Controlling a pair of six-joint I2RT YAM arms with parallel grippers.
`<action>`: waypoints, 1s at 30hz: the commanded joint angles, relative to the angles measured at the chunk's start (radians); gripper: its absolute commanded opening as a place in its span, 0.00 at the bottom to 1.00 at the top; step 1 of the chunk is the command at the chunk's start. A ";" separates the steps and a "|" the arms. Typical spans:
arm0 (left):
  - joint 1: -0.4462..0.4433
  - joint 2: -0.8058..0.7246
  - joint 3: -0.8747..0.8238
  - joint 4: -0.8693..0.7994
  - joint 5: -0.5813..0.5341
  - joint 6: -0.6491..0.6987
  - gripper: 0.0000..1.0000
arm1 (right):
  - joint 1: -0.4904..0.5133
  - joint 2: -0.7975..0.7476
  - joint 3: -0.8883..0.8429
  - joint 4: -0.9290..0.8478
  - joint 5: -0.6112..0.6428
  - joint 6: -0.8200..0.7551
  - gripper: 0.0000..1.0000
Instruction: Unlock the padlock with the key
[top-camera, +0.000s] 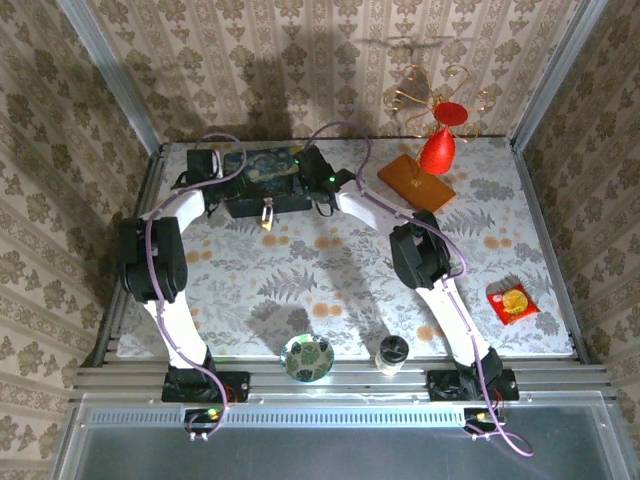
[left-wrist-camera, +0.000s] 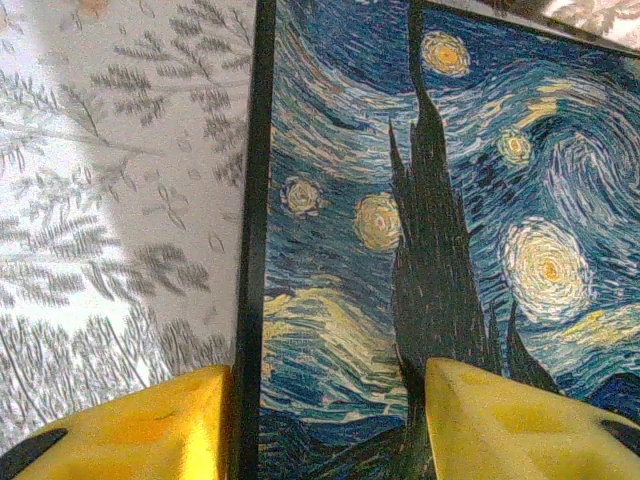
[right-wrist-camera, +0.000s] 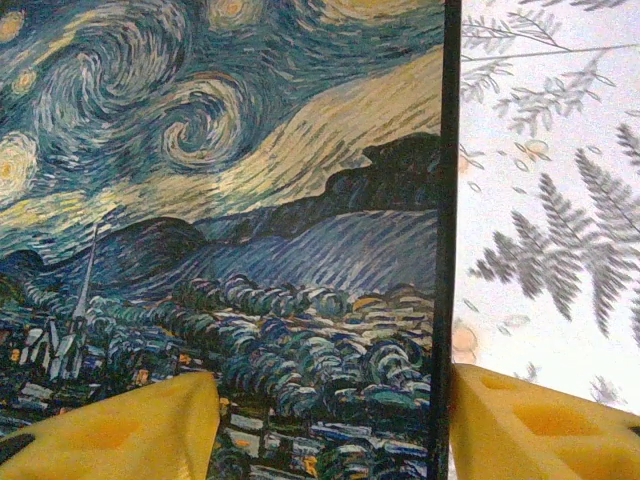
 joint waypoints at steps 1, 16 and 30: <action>-0.089 -0.064 -0.083 -0.066 0.068 -0.046 0.51 | 0.040 -0.095 -0.156 0.057 -0.025 0.019 0.60; -0.373 -0.402 -0.428 0.019 -0.138 -0.302 0.49 | 0.094 -0.487 -0.744 0.166 0.056 0.098 0.60; -0.400 -0.482 -0.400 -0.030 -0.242 -0.286 0.63 | 0.100 -0.477 -0.665 0.091 0.101 0.080 0.79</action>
